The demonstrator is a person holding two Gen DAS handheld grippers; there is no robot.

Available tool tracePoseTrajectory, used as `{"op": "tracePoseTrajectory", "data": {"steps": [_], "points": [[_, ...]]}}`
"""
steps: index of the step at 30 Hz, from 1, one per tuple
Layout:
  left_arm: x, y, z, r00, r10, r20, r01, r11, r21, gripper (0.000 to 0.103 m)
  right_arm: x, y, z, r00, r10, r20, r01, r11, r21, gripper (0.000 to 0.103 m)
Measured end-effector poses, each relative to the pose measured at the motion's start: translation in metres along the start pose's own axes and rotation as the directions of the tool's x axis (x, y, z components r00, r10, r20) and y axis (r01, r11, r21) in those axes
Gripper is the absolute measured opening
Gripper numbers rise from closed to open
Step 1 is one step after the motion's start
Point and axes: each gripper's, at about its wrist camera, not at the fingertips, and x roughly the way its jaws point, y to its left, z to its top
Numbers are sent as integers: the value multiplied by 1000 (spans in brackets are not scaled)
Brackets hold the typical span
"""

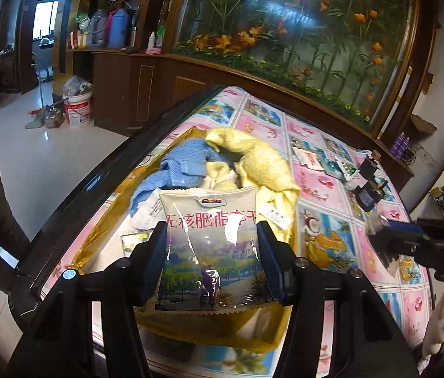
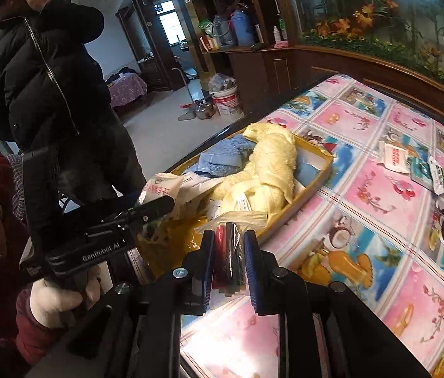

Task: Organize soft objects
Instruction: 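Carry the snack packet and stick bag over the box with both grippers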

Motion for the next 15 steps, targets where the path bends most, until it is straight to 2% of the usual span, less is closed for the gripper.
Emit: {"op": "tracePoseTrajectory", "data": {"steps": [7,13,15], "points": [[14,9,-7,999,32,-24,-32,999,-1,55,47,8,33,999,23,-35,-23,1000,7,21],[18,6,-8,999,38,-28,-38,999,16,55,94,1,63,995,71,-75,-66,995,69,22],[21,7,-8,999,42,-31,-42,999,13,55,110,-1,71,994,64,-89,-58,995,77,22]]}}
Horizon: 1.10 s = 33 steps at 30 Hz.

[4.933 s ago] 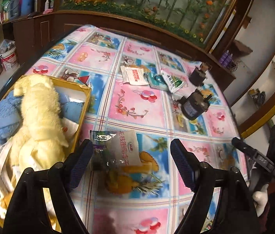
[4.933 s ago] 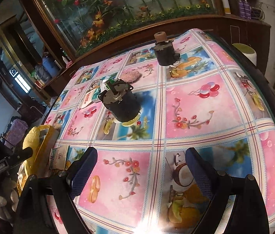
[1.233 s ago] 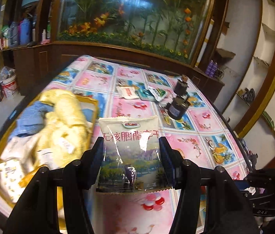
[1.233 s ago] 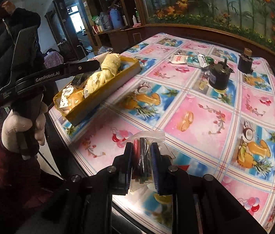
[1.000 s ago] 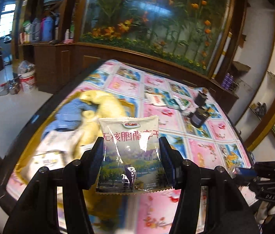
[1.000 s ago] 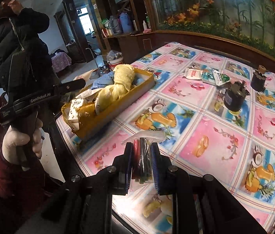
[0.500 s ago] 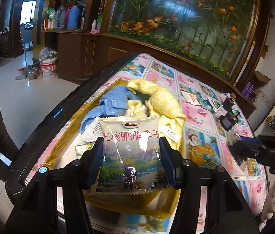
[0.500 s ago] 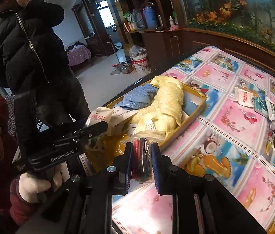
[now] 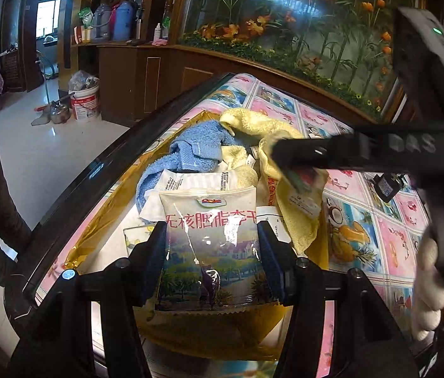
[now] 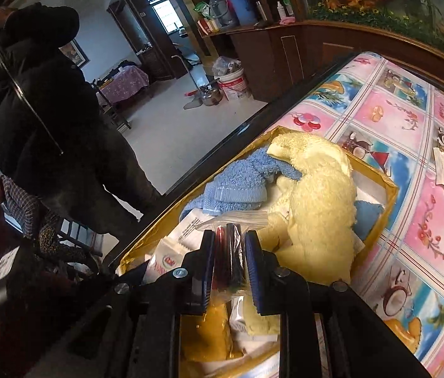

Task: Organize soft objects
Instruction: 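Carry the snack packet and stick bag over the box with both grippers, then open the right gripper to drop the stick bag while the left drops the snack packet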

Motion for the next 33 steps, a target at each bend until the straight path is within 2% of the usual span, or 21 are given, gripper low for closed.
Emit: {"op": "tracePoseTrajectory", "data": {"steps": [8,14,17,19,33], "points": [[3,1,-1,1000,12,-7,-12,1000,0,60,45,-10,20,998,-31,-59,33,999,29,22],[4,-6,0,1000,23,-10,-23,1000,13,65,55,-22,19,997,-43,-65,45,998,42,24],[0,-9,1,999,34,-3,-34,999,22,69,51,-21,19,998,-34,-52,36,999,38,40],[-3,-11,2,999,43,5,-43,999,26,74,46,-18,19,999,-16,-37,18,999,34,55],[-23,-31,5,995,89,45,-92,992,81,76,-17,4,10,997,16,75,-16,1000,4,64]]}}
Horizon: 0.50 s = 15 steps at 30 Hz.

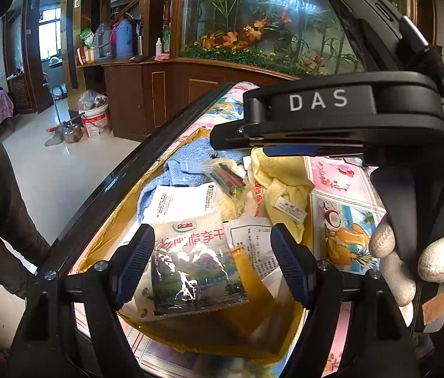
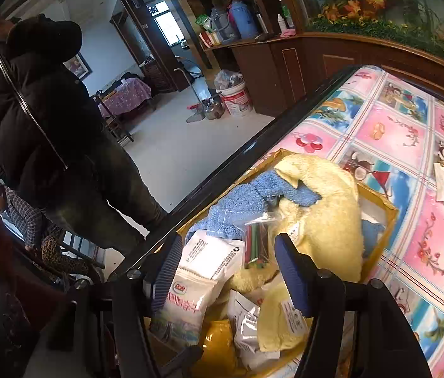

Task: Organize soft objects
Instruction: 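Open the right gripper to drop the stick bag while the left drops the snack packet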

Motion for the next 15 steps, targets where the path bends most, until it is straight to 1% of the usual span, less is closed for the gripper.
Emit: {"op": "tracePoseTrajectory", "data": {"steps": [3,8,11,15], "points": [[-6,-4,0,1000,-1,6,1,1000,11,76,-16,-2,-5,1000,-9,22,9,1000,2,66],[-15,-14,1,1000,8,17,-9,999,36,77,-47,-13,-17,998,-23,64,22,1000,21,71],[-21,-23,1,999,26,27,-28,998,56,82,-63,-22,-26,996,-38,81,35,999,34,73],[-27,-39,2,998,49,37,-52,994,94,82,-86,-38,-38,993,-55,105,49,997,59,73]]}}
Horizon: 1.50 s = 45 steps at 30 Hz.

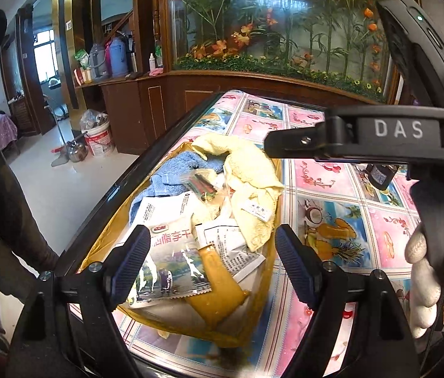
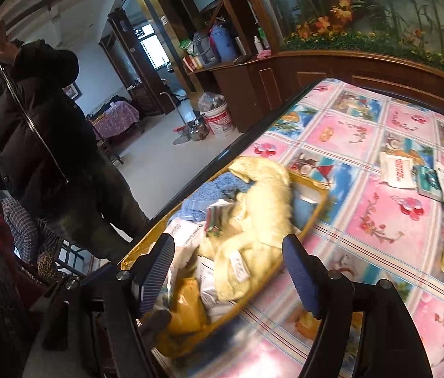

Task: Organize soft objects
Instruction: 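Move both grippers back over the remaining packets on the table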

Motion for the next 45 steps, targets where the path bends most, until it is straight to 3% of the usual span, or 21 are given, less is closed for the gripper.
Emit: {"op": "tracePoseTrajectory", "data": {"steps": [16,20,28,29,32,34,36,41,43,45], "points": [[-5,-82,13,1000,6,0,-6,984,181,82,-86,-101,-35,990,-108,93,95,986,138,78],[5,-94,24,996,-77,-47,85,978,193,82,-111,-135,-41,982,-150,117,126,974,187,78],[33,-112,84,964,-253,-82,263,953,153,82,-155,-212,-37,948,-286,141,233,924,303,80],[42,-117,92,967,-243,-82,253,955,157,82,-158,-219,-36,946,-291,143,235,919,317,80],[60,-136,104,993,-112,-23,114,966,232,82,-158,-233,-33,947,-285,151,223,916,333,81],[71,-149,106,999,-25,30,14,953,301,82,-146,-238,-28,957,-263,120,214,924,318,82],[86,-158,110,1000,-1,31,-10,938,346,82,-135,-242,-20,966,-242,91,203,928,311,82],[145,-163,141,989,-85,-123,117,953,281,82,-109,-270,12,981,-188,48,157,916,368,82],[171,-166,155,973,-154,-170,190,955,226,82,-98,-279,28,978,-207,14,189,917,352,82],[201,-170,169,946,-241,-219,278,947,160,82,-85,-287,46,969,-243,-40,243,918,314,82]]}}
